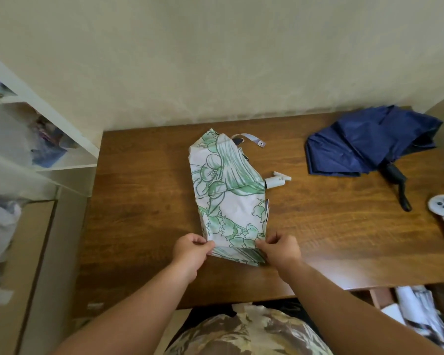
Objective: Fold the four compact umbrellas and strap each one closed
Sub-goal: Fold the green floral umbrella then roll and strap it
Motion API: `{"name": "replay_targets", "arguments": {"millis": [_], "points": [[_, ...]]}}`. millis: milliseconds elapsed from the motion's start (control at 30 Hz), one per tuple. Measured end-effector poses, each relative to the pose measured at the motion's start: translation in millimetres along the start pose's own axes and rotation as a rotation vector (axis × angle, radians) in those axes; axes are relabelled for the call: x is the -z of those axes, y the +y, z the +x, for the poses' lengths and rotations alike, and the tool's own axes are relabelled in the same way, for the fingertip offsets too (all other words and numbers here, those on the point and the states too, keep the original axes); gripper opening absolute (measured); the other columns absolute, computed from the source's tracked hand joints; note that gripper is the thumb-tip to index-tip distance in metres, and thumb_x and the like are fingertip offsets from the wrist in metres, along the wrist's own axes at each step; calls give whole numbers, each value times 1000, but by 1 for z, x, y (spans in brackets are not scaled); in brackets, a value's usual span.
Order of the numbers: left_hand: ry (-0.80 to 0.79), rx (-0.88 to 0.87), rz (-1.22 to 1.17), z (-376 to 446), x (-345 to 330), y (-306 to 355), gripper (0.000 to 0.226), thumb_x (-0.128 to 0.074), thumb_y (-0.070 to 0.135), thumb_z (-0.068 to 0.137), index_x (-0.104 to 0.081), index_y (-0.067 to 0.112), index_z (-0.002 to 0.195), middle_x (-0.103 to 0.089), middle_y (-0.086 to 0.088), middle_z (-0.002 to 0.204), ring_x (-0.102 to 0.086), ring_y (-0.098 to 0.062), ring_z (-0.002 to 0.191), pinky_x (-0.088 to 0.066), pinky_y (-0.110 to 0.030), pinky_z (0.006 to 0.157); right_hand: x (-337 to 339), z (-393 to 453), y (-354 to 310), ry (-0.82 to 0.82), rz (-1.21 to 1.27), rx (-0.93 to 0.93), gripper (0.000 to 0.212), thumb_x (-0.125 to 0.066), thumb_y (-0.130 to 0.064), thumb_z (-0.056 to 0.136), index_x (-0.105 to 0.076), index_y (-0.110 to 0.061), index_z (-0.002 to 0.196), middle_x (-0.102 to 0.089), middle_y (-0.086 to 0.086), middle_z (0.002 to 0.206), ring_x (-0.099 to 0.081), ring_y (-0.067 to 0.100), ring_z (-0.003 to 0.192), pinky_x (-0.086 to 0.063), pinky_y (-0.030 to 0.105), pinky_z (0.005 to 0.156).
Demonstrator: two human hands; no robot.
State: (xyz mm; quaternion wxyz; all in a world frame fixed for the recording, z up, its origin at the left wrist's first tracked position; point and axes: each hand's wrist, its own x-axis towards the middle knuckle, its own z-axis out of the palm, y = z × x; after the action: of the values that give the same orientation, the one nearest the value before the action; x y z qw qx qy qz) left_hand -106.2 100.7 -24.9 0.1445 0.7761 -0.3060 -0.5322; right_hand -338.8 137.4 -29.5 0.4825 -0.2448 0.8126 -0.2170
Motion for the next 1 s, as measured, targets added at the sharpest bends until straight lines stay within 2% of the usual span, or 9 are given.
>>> {"name": "replay_targets", "arguments": {"millis": [100,200,333,433,567,733,867,933,1000], "points": [[69,-114,193,-1,0,-3,21,-80,21,90,-60,15,88,-70,-2,84,-66,-23,77,-55,-37,72,-1,-2,1,-10,-136,39,27,-84,-31,80,-60,-19,77,-72,1,72,-70,23,74,-59,42,65],[21,-269,377,-5,-1,-3,20,-70,18,97,-55,25,86,-66,2,93,-61,-16,79,-48,-32,66,2,-3,3,-67,-338,172,17,-74,-29,90,-60,-23,82,-69,-4,78,-65,15,78,-52,32,63],[255,-701,614,-10,-6,12,24,-70,9,86,-57,27,95,-52,1,106,-51,-20,98,-47,-33,82,2,0,5,-109,-446,263,10,-68,-27,95,-61,-30,89,-66,-12,82,-63,11,79,-50,30,68],[216,-1061,791,-3,-21,29,29,-70,6,84,-69,21,109,-56,0,112,-50,-22,106,-47,-35,94,2,1,4,-125,-471,304,4,-66,-27,97,-64,-30,98,-66,-13,84,-64,13,80,-54,33,72],[17,-1027,1129,17,-31,32,50,-73,8,84,-62,25,130,-51,1,127,-50,-25,117,-48,-40,100,3,6,3,-176,-554,336,3,-62,-31,98,-64,-32,97,-66,-12,84,-65,17,81,-57,37,72],[-49,-1054,1286,28,-22,16,56,-66,27,94,-48,32,147,-46,-3,141,-48,-29,130,-40,-48,112,5,13,-7,-266,-826,389,11,-54,-38,98,-64,-33,98,-67,-1,102,-64,24,91,-59,40,75],[-73,-1114,1418,29,-19,8,63,-60,39,100,-30,49,154,-37,-10,152,-37,-35,139,-32,-55,118,-3,18,-27,-19,-974,928,15,-63,-23,92,-71,-17,103,-56,6,108,-51,30,103,-55,47,78],[-75,-1109,1440,29,-19,6,59,-57,43,101,-28,50,152,-36,-11,158,-35,-37,142,-29,-56,120,-15,18,-38,-51,-1027,1092,33,-70,-19,87,-68,-19,119,-54,9,123,-50,33,115,-55,53,88],[-83,-1097,1446,29,-19,4,54,-52,45,104,-27,51,152,-31,-10,164,-30,-36,146,-26,-57,122,-23,16,-45,-170,-1155,967,66,-71,-32,92,-42,-26,151,-34,14,154,-33,40,143,-42,61,111]]}}
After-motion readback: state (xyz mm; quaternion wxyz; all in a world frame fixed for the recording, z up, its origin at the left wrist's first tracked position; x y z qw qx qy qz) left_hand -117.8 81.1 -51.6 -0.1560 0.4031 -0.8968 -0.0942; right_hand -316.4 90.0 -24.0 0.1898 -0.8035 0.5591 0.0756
